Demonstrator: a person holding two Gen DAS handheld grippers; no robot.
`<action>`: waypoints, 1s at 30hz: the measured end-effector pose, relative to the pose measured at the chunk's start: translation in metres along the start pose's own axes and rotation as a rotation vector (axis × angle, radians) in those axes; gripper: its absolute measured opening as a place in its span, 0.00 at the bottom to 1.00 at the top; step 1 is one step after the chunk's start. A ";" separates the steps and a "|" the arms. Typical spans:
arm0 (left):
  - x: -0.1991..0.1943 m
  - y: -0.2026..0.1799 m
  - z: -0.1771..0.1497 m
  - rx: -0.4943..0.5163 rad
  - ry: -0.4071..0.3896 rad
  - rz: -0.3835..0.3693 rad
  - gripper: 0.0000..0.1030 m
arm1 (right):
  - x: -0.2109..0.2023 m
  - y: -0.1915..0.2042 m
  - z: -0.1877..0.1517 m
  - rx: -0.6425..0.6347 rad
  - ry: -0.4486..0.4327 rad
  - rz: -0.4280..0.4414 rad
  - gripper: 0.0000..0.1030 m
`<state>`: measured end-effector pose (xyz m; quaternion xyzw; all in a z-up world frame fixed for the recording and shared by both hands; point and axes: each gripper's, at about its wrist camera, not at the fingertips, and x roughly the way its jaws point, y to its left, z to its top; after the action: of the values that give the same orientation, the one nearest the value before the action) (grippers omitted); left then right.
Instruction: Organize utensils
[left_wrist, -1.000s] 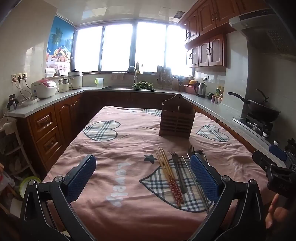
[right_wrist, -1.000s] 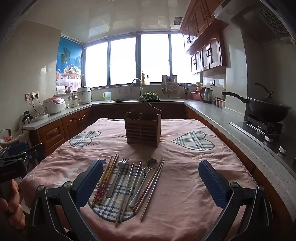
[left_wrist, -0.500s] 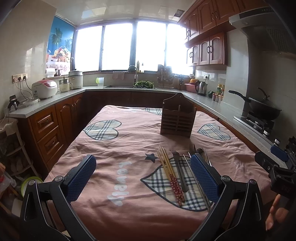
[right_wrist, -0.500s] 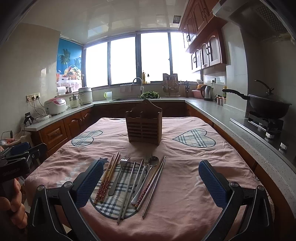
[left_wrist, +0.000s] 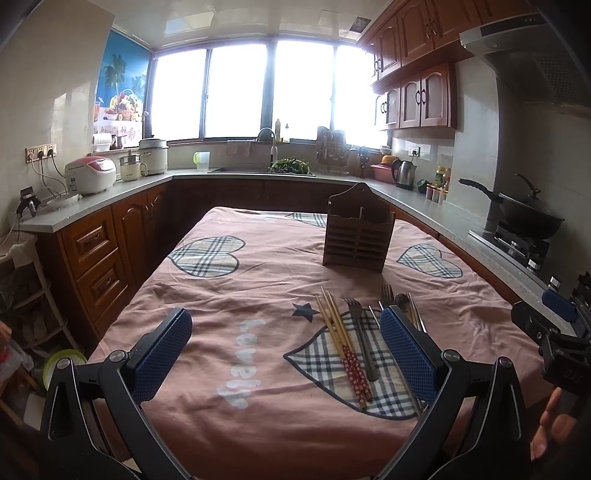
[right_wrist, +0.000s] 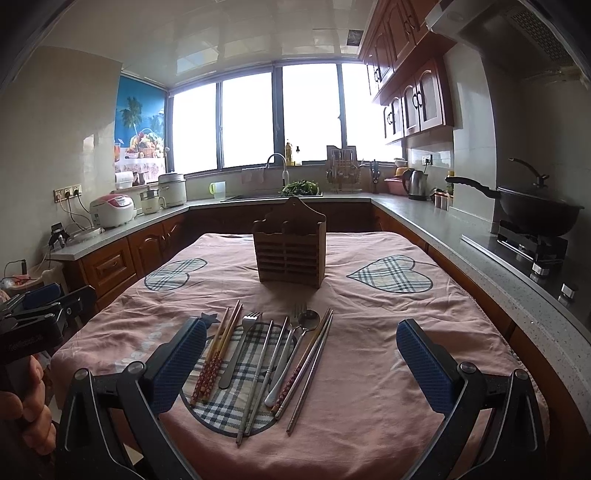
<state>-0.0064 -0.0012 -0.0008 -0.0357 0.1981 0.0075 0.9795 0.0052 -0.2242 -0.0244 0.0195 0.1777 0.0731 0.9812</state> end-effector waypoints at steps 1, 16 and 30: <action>0.000 0.000 0.000 0.000 0.000 0.002 1.00 | 0.000 0.001 0.000 -0.001 0.002 0.000 1.00; 0.003 0.000 0.000 0.002 0.002 0.000 1.00 | -0.001 0.004 0.001 -0.006 0.002 0.003 1.00; 0.008 -0.002 -0.001 0.005 0.016 0.000 1.00 | 0.001 0.004 0.002 0.002 0.012 0.010 1.00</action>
<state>0.0001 -0.0030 -0.0047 -0.0335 0.2059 0.0069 0.9780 0.0060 -0.2200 -0.0223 0.0212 0.1836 0.0782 0.9797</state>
